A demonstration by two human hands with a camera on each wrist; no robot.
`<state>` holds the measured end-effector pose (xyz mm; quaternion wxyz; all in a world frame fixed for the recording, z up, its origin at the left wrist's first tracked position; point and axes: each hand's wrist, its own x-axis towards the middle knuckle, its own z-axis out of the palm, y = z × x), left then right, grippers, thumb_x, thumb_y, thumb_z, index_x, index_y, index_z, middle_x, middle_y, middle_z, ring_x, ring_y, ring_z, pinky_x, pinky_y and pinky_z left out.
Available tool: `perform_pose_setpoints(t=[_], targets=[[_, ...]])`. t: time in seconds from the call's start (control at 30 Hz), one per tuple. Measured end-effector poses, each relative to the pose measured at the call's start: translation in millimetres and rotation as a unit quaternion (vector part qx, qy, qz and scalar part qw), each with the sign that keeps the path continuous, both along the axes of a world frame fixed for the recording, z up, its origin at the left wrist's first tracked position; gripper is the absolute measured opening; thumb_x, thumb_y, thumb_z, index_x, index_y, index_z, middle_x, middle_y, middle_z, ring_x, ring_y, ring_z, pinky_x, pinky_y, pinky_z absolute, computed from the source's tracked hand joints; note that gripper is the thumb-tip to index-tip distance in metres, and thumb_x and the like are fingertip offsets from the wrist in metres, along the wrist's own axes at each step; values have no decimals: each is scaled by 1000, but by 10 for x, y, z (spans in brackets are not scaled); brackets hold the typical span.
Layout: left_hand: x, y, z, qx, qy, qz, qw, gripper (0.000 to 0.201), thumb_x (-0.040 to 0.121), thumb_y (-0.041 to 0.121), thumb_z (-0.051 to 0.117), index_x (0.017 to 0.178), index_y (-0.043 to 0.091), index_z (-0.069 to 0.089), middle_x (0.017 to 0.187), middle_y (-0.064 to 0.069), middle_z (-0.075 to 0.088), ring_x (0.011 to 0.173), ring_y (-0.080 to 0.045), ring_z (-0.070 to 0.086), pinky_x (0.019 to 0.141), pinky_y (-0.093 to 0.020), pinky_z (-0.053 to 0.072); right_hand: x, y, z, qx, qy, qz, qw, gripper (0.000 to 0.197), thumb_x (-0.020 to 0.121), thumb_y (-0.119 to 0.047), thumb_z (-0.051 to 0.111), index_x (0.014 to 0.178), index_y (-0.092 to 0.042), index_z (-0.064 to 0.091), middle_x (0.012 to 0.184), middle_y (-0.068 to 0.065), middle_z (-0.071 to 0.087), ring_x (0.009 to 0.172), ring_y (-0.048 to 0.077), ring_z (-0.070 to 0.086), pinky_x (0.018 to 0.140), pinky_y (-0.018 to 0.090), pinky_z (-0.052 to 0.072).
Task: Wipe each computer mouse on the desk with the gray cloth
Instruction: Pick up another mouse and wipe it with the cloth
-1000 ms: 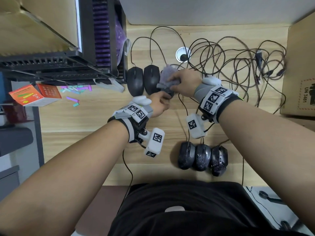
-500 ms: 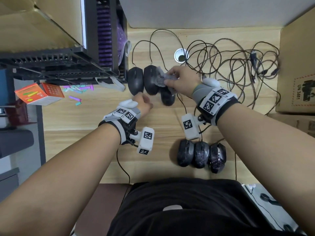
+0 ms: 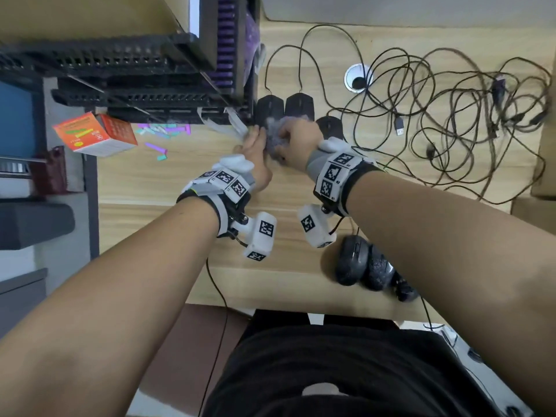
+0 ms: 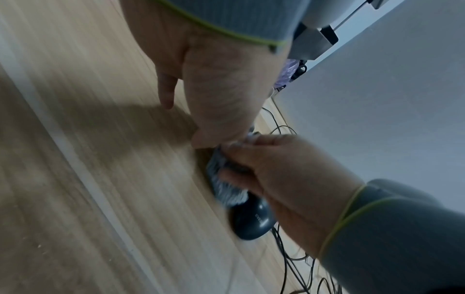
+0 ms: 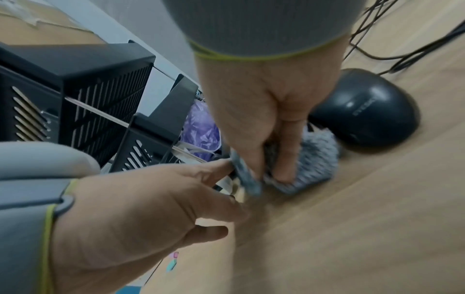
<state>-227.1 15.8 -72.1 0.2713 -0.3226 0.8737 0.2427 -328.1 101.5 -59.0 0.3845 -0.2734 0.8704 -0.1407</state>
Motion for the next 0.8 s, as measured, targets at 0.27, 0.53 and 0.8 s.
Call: perform_pose_setpoints(t=[0.27, 0.53, 0.8], targets=[[-76, 167, 235, -7, 66, 41, 997, 61, 87, 5, 62, 145, 12, 45, 149, -13, 38, 138, -33, 34, 110, -34, 28, -225, 723, 256, -52, -51, -188, 980, 14, 80, -32, 67, 81, -19, 67, 79, 0, 69, 76, 20, 67, 70, 35, 59], [-228, 750, 225, 88, 50, -56, 993, 61, 87, 2, 61, 144, 19, 51, 145, -11, 46, 134, -30, 44, 109, -35, 37, -374, 1085, 79, 17, -29, -240, 970, 17, 84, -28, 64, 99, -19, 67, 98, 4, 70, 91, 23, 67, 82, 35, 56], [-395, 778, 244, 119, 46, -41, 991, 76, 92, -2, 59, 159, 9, 24, 167, -8, 17, 153, -21, 20, 113, -16, 10, -452, 1005, 76, -53, -31, -294, 954, 15, 88, -24, 63, 101, -22, 68, 97, 6, 71, 84, 24, 70, 78, 40, 59]])
